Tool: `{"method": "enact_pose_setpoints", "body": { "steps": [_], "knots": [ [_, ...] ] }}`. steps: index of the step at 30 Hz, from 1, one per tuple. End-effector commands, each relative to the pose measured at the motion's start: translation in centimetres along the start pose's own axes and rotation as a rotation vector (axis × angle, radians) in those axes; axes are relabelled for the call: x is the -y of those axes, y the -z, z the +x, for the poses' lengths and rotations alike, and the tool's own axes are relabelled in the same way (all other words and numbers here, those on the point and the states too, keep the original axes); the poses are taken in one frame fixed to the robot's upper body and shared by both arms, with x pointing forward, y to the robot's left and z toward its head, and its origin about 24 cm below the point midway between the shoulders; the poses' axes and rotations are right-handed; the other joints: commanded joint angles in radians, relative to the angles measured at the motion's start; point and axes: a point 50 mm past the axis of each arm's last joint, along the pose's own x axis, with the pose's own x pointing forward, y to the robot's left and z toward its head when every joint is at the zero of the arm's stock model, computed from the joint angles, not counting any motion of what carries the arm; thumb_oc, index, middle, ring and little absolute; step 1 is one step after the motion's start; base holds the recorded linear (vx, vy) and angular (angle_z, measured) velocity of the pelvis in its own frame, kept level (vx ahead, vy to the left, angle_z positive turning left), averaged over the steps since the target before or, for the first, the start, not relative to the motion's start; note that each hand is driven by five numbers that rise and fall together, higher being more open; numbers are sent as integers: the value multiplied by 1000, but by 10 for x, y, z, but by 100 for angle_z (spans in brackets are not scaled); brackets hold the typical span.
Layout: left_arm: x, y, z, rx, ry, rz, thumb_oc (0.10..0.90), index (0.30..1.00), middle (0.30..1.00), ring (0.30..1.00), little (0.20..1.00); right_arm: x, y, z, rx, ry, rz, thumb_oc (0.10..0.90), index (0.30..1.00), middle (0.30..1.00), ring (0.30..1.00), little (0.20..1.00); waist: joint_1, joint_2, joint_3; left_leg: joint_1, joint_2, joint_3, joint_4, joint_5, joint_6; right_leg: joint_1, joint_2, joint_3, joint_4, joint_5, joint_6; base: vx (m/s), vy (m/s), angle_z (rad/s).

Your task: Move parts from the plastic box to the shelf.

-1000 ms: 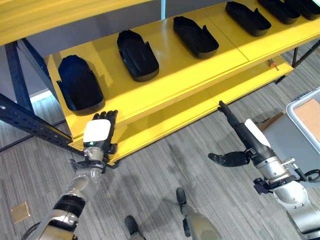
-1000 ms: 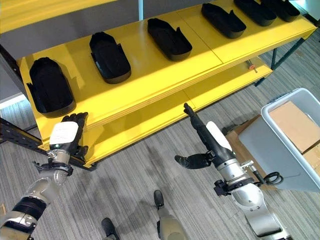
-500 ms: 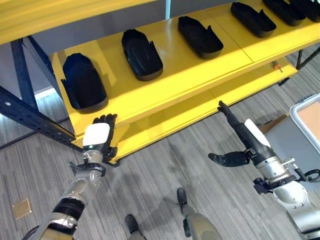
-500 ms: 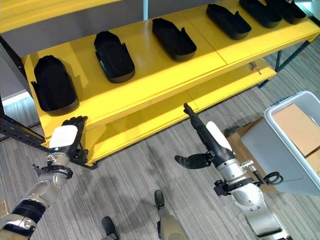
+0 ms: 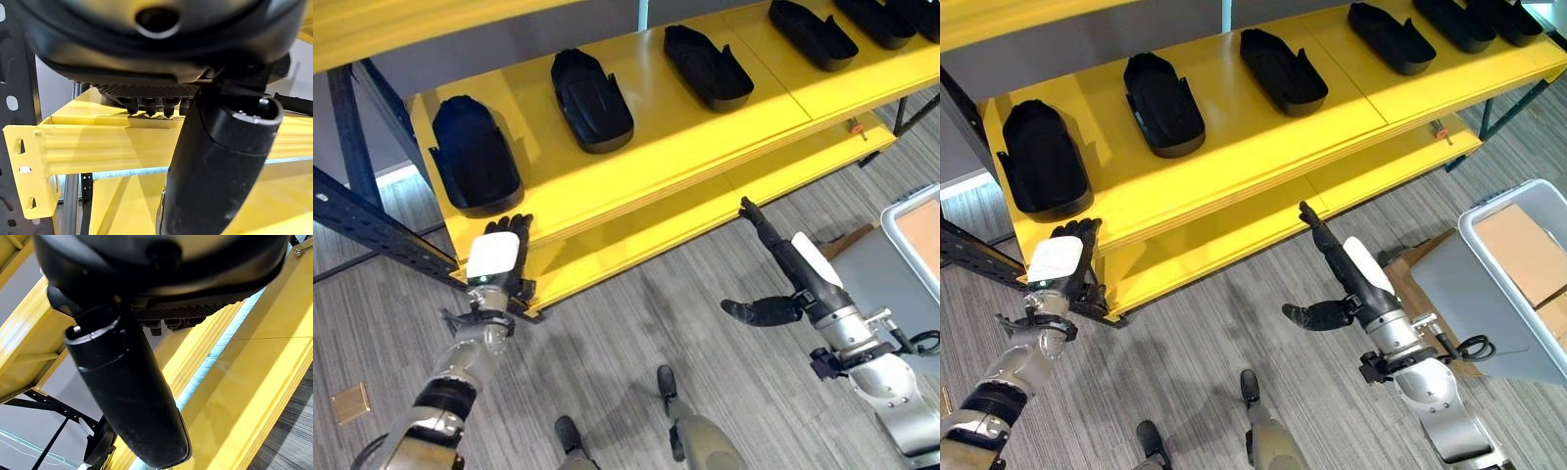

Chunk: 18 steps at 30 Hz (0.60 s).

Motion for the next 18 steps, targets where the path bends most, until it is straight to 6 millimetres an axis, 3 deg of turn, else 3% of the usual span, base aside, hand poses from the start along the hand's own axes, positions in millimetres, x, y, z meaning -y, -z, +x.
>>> {"method": "enact_pose_setpoints", "body": {
  "steps": [1,18],
  "knots": [
    [-54,22,26,-46,-161,55,900,1000,1000,1000,1000,19,-45,15,272,74,-12,900,1000,1000,1000,1000,-8,-35,-19,50,18,-51,-4,25,-6,70,-37,-40,41,-103,49,0,0,0],
    [-65,26,37,-62,-167,70,900,1000,1000,1000,1000,19,-48,18,292,59,-11,900,1000,1000,1000,1000,-14,-43,-6,40,12,-50,-4,25,-5,53,-45,-39,48,-101,54,0,0,0]
  ]
}}
